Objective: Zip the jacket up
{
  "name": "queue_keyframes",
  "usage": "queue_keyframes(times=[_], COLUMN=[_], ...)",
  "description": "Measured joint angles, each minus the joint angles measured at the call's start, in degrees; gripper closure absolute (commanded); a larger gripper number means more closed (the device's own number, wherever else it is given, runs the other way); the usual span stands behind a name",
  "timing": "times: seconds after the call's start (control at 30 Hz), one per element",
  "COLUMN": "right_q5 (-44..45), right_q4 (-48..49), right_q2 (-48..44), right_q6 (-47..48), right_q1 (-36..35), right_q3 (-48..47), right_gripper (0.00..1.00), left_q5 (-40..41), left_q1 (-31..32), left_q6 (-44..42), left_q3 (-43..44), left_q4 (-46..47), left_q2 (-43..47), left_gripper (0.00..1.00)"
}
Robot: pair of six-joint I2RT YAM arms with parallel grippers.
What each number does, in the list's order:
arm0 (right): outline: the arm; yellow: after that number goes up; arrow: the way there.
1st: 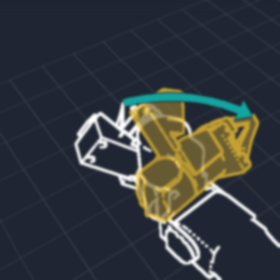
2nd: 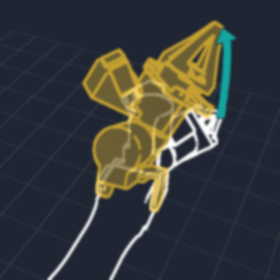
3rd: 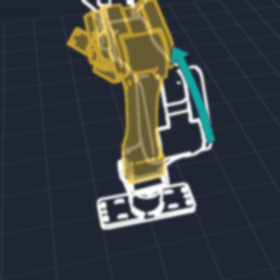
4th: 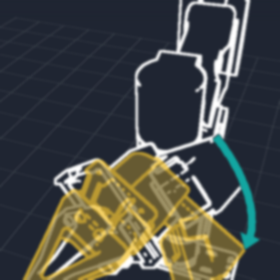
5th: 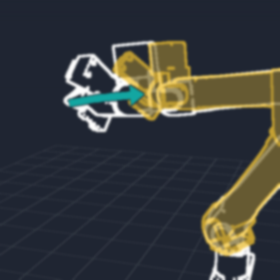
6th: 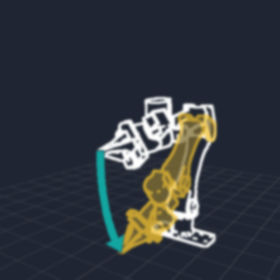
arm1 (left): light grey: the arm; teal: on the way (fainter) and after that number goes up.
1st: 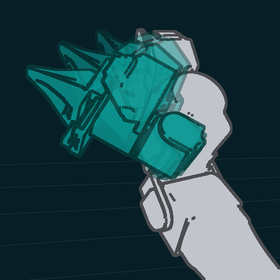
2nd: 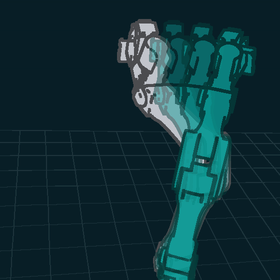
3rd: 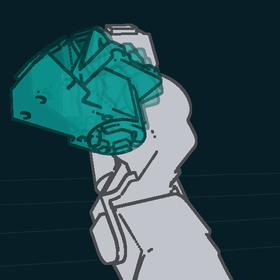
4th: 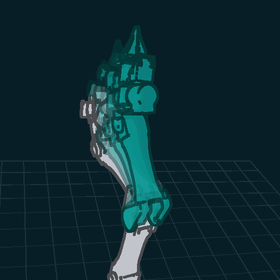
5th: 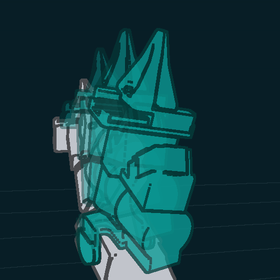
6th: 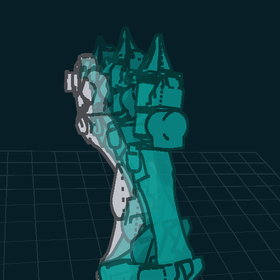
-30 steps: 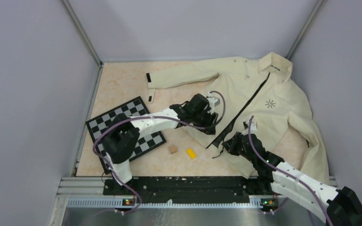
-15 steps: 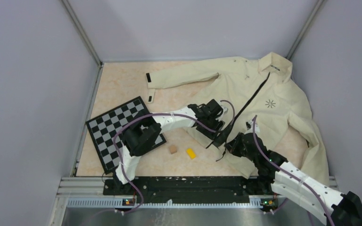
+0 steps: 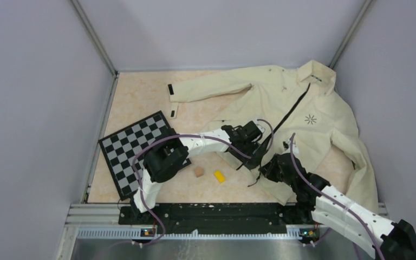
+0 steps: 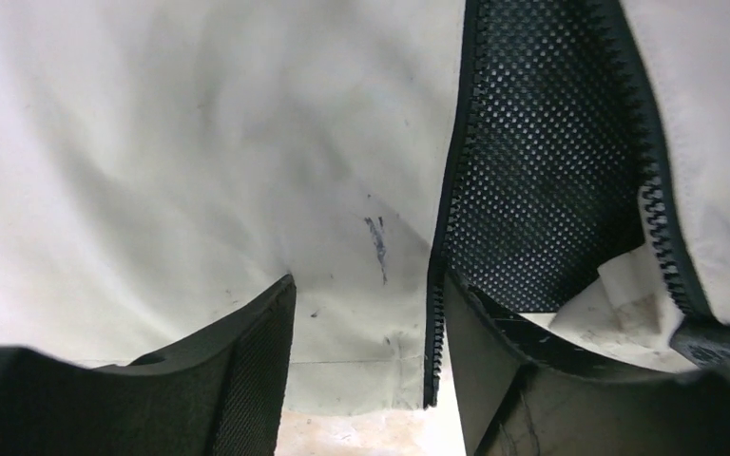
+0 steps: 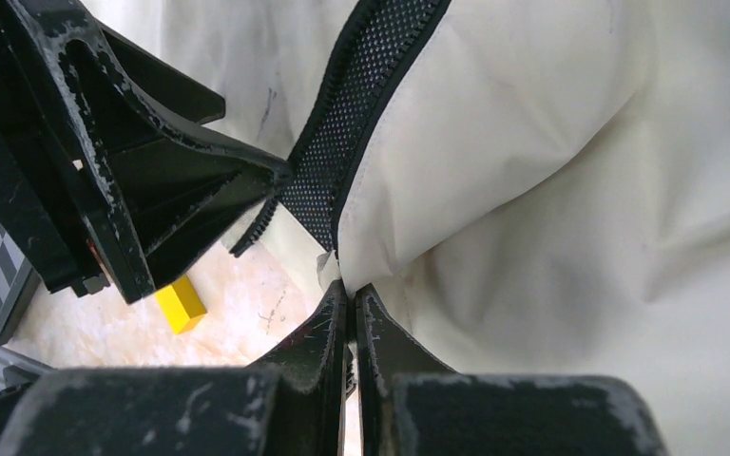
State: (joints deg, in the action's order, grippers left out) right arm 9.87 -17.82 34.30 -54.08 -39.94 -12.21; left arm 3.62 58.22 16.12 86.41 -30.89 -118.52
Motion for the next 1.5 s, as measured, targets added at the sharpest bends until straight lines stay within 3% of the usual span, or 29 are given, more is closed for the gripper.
queue_keyframes(times=[0.13, 0.53, 0.7, 0.87, 1.0, 1.17, 1.33, 1.43, 1.5], right_q5=[0.0, -0.4, -1.1, -2.5, -2.9, -3.7, -6.0, -7.9, -8.3], right_q4=[-0.6, -1.8, -2.1, -2.8, -4.0, -5.8, -7.3, -6.4, -6.3], right_q2=[-0.4, -0.2, 2.4, 4.2, 7.4, 13.2, 19.9, 23.0, 24.7], right_q6=[-0.2, -0.1, 1.0, -0.8, -5.0, -10.8, -17.1, -20.0, -20.7], right_q1=[0.0, 0.0, 0.0, 0.0, 0.0, 0.0, 0.1, 0.1, 0.1], right_q3=[0.0, -0.7, -3.7, -6.4, -9.0, -10.8, -14.0, -14.4, -14.4], right_gripper=[1.0, 1.0, 1.0, 1.0, 1.0, 1.0, 1.0, 1.0, 1.0], left_q5=[3.7, 7.3, 5.8, -1.6, -11.9, -25.6, -32.2, -34.3, -33.6], left_q1=[0.4, 0.4, 0.0, -1.9, -6.0, -12.3, -13.1, -12.7, -12.4], left_q6=[0.4, 0.7, -0.2, -0.9, -1.1, 0.8, 6.0, 10.1, 10.1], left_q3=[-0.5, -0.7, -0.7, -2.5, -8.8, -17.6, -25.3, -30.6, -30.4], left_q4=[0.3, 0.8, 1.2, 3.4, 9.3, 19.7, 33.3, 41.1, 40.2], left_q2=[0.0, 0.0, 0.1, 2.9, 9.6, 17.1, 18.4, 18.4, 18.4], left_gripper=[0.56, 0.82, 0.87, 0.87, 0.87, 1.0, 1.0, 0.72, 0.61])
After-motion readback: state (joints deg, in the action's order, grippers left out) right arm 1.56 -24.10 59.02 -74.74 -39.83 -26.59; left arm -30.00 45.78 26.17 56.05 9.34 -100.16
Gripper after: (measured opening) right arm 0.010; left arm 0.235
